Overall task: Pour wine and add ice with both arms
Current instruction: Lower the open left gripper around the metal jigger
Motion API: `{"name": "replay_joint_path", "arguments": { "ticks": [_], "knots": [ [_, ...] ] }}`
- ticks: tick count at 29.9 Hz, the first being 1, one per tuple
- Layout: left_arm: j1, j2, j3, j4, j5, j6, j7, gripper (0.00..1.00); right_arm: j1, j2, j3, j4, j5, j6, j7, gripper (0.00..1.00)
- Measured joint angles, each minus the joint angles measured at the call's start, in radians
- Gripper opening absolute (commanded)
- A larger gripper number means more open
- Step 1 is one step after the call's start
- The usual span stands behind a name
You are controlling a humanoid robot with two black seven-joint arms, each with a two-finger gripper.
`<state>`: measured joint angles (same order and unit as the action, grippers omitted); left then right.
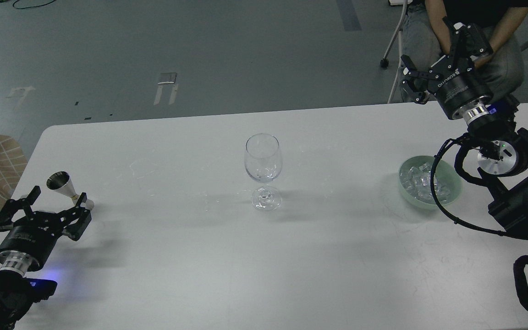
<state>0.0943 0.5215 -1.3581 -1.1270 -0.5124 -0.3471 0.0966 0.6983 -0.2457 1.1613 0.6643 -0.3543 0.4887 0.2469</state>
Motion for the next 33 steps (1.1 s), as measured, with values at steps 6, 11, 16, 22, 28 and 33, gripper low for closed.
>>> {"name": "replay_joint_path", "arguments": {
  "ticks": [6,11,16,22,28,33],
  "knots": [
    [-0.010,-0.027,-0.001,0.034,0.000,-0.008,0.004,0.98,-0.004,-0.001,0.000,0.001,0.000,0.000,0.000,1.00],
    [-0.027,-0.053,0.000,0.060,0.002,-0.011,0.007,0.98,-0.006,-0.001,0.000,0.002,0.000,0.000,0.000,1.00],
    [-0.056,-0.078,0.000,0.098,0.015,-0.018,0.016,0.98,-0.006,-0.002,0.000,0.002,0.000,0.000,0.000,1.00],
    [-0.107,-0.092,-0.001,0.155,0.017,-0.035,0.021,0.98,-0.007,-0.003,0.000,0.002,0.000,0.000,0.000,1.00],
    [-0.145,-0.095,0.001,0.207,0.017,-0.046,0.030,0.98,-0.012,-0.003,0.001,0.003,0.000,0.000,0.000,1.00],
    [-0.150,-0.095,0.006,0.223,0.017,-0.056,0.032,0.98,-0.013,-0.002,0.001,0.003,0.000,0.000,0.000,1.00]
  ]
}}
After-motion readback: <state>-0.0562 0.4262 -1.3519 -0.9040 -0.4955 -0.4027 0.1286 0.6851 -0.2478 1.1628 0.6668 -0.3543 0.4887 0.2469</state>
